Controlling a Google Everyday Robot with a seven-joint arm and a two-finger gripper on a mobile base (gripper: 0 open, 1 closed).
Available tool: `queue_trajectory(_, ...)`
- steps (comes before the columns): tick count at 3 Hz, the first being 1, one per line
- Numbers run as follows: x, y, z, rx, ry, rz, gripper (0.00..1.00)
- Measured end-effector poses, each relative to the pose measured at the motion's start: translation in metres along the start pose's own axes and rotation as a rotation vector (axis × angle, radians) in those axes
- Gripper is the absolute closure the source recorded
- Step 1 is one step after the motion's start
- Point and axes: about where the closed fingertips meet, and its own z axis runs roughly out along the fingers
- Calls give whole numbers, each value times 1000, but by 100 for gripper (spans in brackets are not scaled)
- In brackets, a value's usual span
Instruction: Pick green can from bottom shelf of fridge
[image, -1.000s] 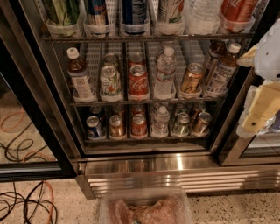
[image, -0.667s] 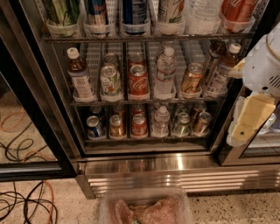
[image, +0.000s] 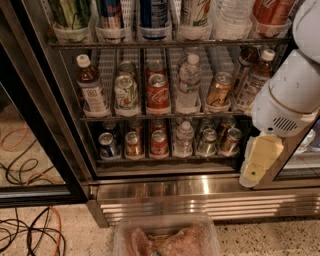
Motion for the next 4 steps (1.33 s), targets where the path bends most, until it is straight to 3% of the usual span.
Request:
queue_trajectory(2, -2, 0, 2, 21, -1, -20, 0)
queue_trajectory(4, -8, -19, 60, 53, 51, 19, 0)
